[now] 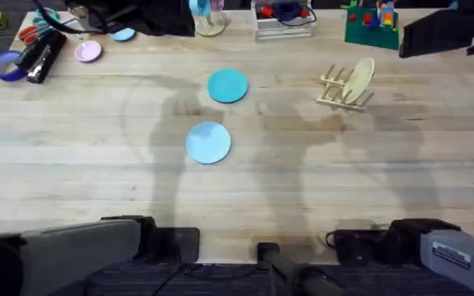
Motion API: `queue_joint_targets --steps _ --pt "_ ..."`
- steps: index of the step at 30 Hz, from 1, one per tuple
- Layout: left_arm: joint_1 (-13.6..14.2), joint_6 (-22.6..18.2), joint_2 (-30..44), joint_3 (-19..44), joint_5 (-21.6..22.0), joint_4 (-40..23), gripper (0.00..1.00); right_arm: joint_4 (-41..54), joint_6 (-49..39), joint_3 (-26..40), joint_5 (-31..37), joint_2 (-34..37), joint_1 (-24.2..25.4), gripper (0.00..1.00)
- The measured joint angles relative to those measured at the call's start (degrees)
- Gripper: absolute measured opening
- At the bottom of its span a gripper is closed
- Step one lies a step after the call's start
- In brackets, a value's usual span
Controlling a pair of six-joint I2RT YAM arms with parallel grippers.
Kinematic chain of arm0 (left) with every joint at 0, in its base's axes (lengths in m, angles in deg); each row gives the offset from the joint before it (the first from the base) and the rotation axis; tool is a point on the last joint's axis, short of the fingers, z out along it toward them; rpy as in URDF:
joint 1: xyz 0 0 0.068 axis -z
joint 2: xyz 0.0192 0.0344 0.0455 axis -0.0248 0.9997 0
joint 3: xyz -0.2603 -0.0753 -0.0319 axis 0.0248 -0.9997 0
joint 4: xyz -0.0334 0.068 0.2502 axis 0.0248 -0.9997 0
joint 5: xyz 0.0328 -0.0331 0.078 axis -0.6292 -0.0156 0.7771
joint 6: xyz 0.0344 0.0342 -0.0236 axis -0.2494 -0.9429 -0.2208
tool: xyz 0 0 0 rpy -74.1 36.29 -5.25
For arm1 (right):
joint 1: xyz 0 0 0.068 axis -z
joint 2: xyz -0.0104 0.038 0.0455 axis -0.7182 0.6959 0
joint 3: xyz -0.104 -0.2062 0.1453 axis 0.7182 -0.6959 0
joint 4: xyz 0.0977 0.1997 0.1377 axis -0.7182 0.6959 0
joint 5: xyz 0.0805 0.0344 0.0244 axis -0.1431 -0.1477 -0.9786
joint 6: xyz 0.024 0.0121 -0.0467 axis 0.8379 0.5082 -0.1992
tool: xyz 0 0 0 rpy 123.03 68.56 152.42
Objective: Pick up the plates from the table one by one and place each into a slot on the dish rack.
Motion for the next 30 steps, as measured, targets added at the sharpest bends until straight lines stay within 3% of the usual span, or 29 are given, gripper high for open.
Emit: queue_joint_targets --steps 13,18,30 --pt "-5.9 -3.6 7.1 0.0 -9.7 0.2 0.043 0.0 0.0 0.0 0.0 0.0 0.0 0.993" --pt "-6.3 -5.9 12.2 0.0 -12.9 0.3 0.042 0.0 0.0 0.0 0.0 0.0 0.0 0.994" --pt "-6.3 -10.6 25.2 0.0 -15.5 1.7 0.043 0.0 0.0 0.0 0.0 0.0 0.0 0.995"
